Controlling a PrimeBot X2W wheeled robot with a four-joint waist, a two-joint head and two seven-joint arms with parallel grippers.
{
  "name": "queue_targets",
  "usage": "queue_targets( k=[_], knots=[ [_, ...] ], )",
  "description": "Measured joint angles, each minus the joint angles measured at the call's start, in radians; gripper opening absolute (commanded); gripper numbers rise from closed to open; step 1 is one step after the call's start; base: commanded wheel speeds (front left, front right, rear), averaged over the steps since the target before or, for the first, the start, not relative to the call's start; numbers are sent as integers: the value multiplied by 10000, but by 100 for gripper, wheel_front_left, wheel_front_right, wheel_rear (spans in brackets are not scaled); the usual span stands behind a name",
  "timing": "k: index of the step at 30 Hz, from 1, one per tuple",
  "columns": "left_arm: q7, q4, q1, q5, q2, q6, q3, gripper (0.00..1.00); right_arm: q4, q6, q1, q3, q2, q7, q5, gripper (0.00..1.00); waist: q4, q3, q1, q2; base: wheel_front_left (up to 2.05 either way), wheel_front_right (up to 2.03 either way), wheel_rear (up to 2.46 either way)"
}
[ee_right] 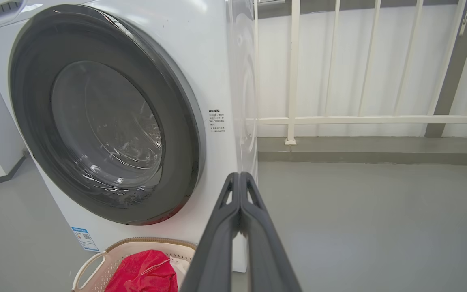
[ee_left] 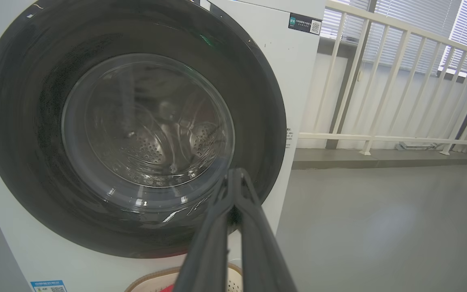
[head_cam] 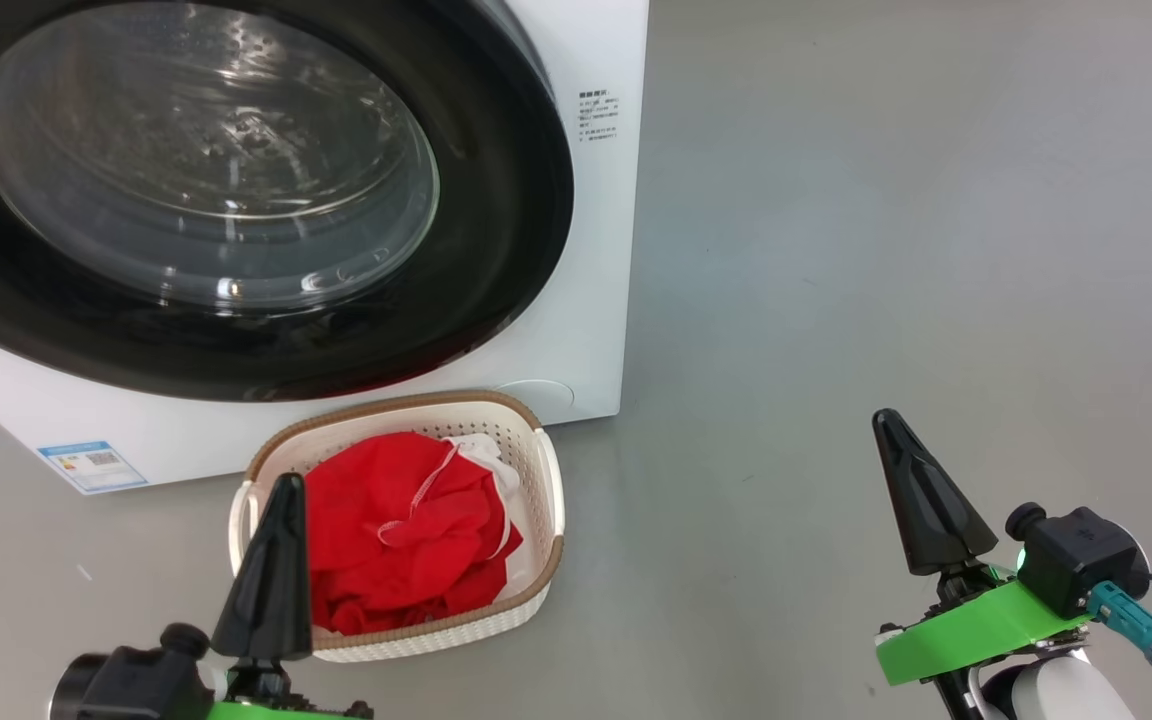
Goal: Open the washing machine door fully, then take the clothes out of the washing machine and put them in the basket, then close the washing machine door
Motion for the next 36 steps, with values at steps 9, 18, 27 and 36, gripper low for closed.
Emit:
queue_targets(
  k=[9, 18, 27, 36],
  knots=[
    [146, 199, 11, -1053, 15, -4, 0, 0, 81, 0, 43, -10, -23, 167, 1072, 0, 65, -88, 3, 0, 0, 0, 0],
    [368, 477, -3, -2157, 59, -105, 2, 0, 194, 0, 43, -38, -69, 368, 2084, 0, 123, -142, 2, 0, 0, 0, 0],
    [587, 759, -12, -3375, 82, -194, 10, 0, 286, 0, 43, -148, -92, 606, 3260, 0, 189, -210, 2, 0, 0, 0, 0],
    [763, 941, -29, -4316, 117, -282, 33, 0, 372, -2, 43, -272, -119, 798, 4197, 0, 241, -265, 2, 0, 0, 0, 0]
  ],
)
